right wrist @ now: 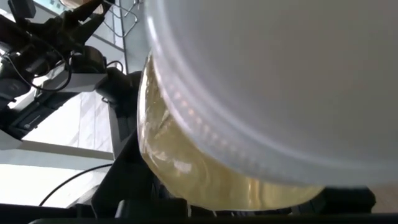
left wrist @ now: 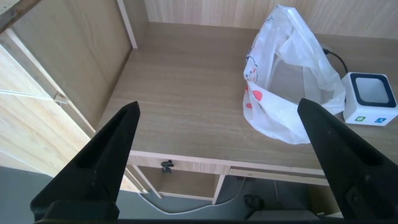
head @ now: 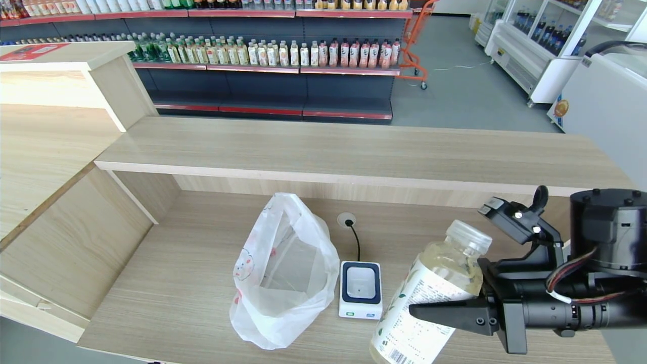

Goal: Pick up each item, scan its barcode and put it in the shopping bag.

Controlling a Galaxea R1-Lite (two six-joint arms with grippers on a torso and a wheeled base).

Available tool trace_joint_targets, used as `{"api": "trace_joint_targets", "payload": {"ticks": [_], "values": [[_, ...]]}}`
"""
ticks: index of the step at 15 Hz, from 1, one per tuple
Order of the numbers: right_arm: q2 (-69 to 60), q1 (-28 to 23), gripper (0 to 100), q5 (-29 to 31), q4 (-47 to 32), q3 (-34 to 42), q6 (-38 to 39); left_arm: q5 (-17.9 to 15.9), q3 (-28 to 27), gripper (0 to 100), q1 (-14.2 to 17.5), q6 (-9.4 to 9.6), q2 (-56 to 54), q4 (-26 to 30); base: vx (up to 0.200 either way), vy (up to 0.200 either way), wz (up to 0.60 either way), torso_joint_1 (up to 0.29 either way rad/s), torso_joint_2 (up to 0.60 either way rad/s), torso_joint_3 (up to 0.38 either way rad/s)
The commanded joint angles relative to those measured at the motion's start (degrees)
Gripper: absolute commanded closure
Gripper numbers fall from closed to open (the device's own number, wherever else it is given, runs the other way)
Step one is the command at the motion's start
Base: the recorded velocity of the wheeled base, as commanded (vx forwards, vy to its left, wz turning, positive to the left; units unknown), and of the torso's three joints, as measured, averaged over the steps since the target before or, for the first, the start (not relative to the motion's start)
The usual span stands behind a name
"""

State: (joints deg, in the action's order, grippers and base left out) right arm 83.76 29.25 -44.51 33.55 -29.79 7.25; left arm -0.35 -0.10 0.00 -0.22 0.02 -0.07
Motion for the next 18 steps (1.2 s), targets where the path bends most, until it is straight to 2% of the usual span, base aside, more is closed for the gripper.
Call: {"api": "trace_joint_targets", "payload": {"ticks": [1, 4, 5, 6, 8, 10, 11, 14, 16, 18], "values": [[0.00, 0.02, 100, 0.12, 0.03, 0.00, -0.05, 0.00, 0.01, 0, 0.00, -0.04, -0.02, -0.01, 0.000, 0.000, 0.00, 0.000, 0.00, 0.000], [0.09, -0.42, 100, 1.44, 0.11, 0.26, -2.42, 0.00, 0.01, 0, 0.00, -0.04, -0.02, -0.01, 0.000, 0.000, 0.00, 0.000, 0.00, 0.000], [1.40, -1.30, 100, 5.84, 0.38, 0.17, -6.46, 0.00, 0.01, 0, 0.00, -0.04, -0.02, -0.01, 0.000, 0.000, 0.00, 0.000, 0.00, 0.000], [3.16, -3.58, 100, 9.53, 0.55, -0.26, -12.35, 0.00, 0.01, 0, 0.00, -0.04, -0.02, -0.01, 0.000, 0.000, 0.00, 0.000, 0.00, 0.000], [6.68, -11.05, 100, 10.23, 0.64, -1.67, -24.13, 0.00, 0.01, 0, 0.00, -0.04, -0.02, -0.01, 0.000, 0.000, 0.00, 0.000, 0.00, 0.000], [8.35, -14.30, 100, 10.32, 0.82, -2.46, -29.49, 0.00, 0.01, 0, 0.00, -0.04, -0.02, -0.01, 0.000, 0.000, 0.00, 0.000, 0.00, 0.000], [10.11, -15.97, 100, 10.49, 3.45, -2.29, -33.01, 0.00, 0.01, 0, 0.00, -0.04, -0.02, -0.01, 0.000, 0.000, 0.00, 0.000, 0.00, 0.000], [14.85, -15.97, 100, 10.49, 11.80, -2.46, -38.54, 0.00, 0.01, 0, 0.00, -0.04, -0.02, -0.01, 0.000, 0.000, 0.00, 0.000, 0.00, 0.000], [20.39, -13.86, 100, 10.32, 22.26, -2.37, -41.97, 0.00, 0.01, 0, 0.00, -0.04, -0.02, -0.01, 0.000, 0.000, 0.00, 0.000, 0.00, 0.000], [23.64, -13.34, 100, 10.23, 28.06, -1.32, -43.11, 0.00, 0.01, 0, 0.00, -0.04, -0.02, -0.01, 0.000, 0.000, 0.00, 0.000, 0.00, 0.000]]}}
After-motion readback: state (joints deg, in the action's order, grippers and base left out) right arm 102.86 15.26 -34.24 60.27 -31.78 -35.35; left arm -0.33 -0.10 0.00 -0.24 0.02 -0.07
